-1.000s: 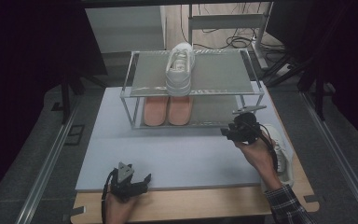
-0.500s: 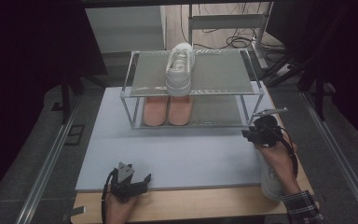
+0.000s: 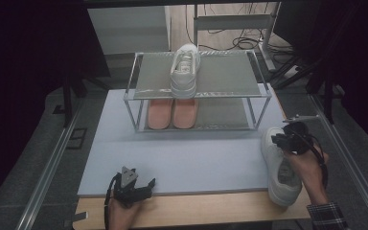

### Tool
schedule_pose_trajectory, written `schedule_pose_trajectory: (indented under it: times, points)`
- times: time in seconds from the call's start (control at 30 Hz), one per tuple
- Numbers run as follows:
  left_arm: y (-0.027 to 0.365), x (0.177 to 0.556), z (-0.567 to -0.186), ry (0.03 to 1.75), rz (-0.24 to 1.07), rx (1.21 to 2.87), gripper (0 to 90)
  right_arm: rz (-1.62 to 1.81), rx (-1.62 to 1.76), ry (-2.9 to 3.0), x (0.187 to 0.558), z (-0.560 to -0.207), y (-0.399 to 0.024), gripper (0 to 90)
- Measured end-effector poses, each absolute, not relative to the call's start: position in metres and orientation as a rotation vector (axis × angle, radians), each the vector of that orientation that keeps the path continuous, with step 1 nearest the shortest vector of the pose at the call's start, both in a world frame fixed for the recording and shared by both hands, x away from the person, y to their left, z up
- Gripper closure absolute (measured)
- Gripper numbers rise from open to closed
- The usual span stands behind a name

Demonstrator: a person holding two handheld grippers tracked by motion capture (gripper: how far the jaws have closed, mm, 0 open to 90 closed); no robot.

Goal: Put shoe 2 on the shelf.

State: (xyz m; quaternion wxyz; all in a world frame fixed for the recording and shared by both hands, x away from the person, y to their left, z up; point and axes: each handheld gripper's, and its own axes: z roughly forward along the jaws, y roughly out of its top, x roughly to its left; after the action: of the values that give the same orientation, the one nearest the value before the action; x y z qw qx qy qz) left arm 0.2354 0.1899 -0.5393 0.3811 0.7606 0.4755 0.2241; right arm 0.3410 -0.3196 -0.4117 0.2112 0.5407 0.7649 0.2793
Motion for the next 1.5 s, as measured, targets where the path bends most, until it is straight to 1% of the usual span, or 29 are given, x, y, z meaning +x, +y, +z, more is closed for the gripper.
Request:
schedule_pose_trajectory:
  times: [0.2,0.47,0.73,1.13,1.5]
  points:
    - [0.19,0.235,-0.539,1.214,0.572,1.941,14.1,0.75,1.563,2.07,0.337,-0.415,-0.342,89.4]
    - [0.19,0.235,-0.539,1.214,0.572,1.941,14.1,0.698,1.61,2.022,0.329,-0.424,-0.365,89.8]
    - [0.19,0.236,-0.539,1.213,0.572,1.942,14.1,0.669,1.652,2.024,0.321,-0.444,-0.379,89.8]
    - [0.19,0.235,-0.539,1.214,0.572,1.942,14.0,0.668,1.707,2.027,0.308,-0.467,-0.388,89.9]
    - [0.19,0.235,-0.539,1.214,0.572,1.942,14.0,0.702,1.706,2.02,0.308,-0.47,-0.377,90.0]
